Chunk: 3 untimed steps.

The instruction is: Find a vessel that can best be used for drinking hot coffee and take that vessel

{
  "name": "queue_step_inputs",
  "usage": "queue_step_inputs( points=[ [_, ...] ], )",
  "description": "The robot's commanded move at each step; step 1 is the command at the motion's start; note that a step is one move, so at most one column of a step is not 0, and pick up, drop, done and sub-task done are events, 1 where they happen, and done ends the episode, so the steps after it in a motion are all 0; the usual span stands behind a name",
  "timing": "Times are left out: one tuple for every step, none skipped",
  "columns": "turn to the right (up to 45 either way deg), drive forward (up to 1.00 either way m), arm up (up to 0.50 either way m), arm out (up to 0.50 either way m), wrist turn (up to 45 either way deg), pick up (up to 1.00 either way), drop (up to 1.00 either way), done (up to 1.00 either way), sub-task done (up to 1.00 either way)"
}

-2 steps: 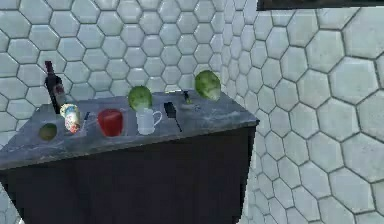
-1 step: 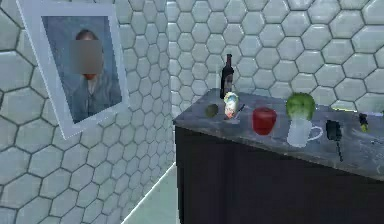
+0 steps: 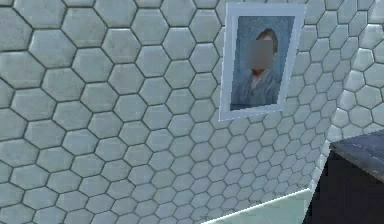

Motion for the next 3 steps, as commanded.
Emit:
queue_step_inputs(
  points=[
    [-12.0, 0.00, 0.00, 0.00, 0.0, 0.00, 0.00, 0.00, 0.00],
    [45.0, 0.00, 0.00, 0.00, 0.0, 0.00, 0.00, 0.00, 0.00],
    [30.0, 0.00, 0.00, 0.00, 0.0, 0.00, 0.00, 0.00, 0.00]
  ],
)
